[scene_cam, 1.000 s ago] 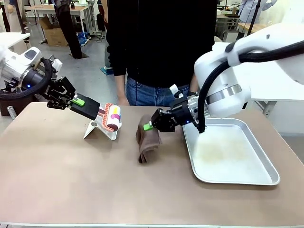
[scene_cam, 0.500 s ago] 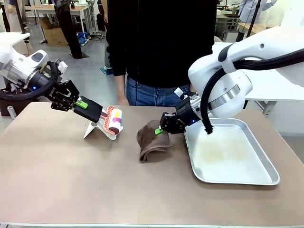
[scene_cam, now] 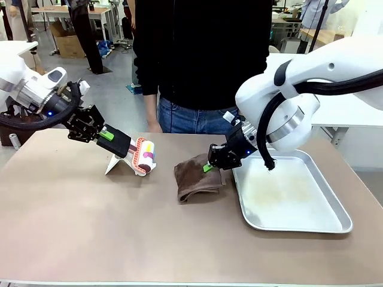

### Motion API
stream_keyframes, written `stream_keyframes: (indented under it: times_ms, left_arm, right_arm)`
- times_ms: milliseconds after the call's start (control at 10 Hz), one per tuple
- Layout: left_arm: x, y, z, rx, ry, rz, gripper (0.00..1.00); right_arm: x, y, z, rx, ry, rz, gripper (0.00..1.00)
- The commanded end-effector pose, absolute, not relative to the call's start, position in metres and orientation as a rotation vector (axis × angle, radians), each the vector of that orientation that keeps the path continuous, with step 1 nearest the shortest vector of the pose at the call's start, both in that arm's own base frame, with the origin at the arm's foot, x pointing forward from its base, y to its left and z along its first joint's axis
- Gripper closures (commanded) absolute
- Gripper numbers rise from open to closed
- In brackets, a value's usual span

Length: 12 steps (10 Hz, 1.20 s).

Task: Clean the surface of the table.
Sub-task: Return the Lint Roller and towel to their original positions.

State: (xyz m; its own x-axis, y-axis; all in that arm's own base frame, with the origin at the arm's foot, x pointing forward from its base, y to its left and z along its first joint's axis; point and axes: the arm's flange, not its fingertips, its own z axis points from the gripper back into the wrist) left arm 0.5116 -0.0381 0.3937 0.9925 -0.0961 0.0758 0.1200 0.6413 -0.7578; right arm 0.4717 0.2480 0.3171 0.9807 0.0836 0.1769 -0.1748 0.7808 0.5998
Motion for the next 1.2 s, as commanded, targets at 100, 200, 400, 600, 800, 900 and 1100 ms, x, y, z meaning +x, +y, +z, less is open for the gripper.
stream_keyframes:
  times_ms: [100, 200, 400, 600, 800, 900, 1100]
  left_arm:
    - [0.518, -0.046, 0.397, -0.817, -0.028, -0.105, 0.78]
    - [0.519, -0.047, 0.398, -0.807, -0.030, -0.104, 0.78]
    - [0.523, -0.049, 0.399, -0.804, -0.006, -0.105, 0.78]
    - [0.528, -0.052, 0.403, -0.778, -0.001, -0.092, 0.78]
    - [0.535, -0.056, 0.420, -0.769, -0.001, -0.088, 0.78]
    - [0.537, -0.060, 0.429, -0.762, -0.016, -0.089, 0.78]
    - [0.540, -0.071, 0.439, -0.706, -0.024, -0.094, 0.78]
  right_arm:
    - [0.470, 0.244, 0.324, 0.628, -0.122, 0.132, 0.93]
    - [0.470, 0.243, 0.324, 0.636, -0.119, 0.134, 0.93]
    - [0.471, 0.244, 0.321, 0.645, -0.107, 0.139, 0.93]
    - [0.471, 0.245, 0.320, 0.654, -0.093, 0.149, 0.93]
    - [0.473, 0.245, 0.318, 0.660, -0.083, 0.147, 0.93]
    - [0.474, 0.245, 0.316, 0.667, -0.077, 0.145, 0.93]
    - [0.476, 0.243, 0.314, 0.675, -0.073, 0.134, 0.93]
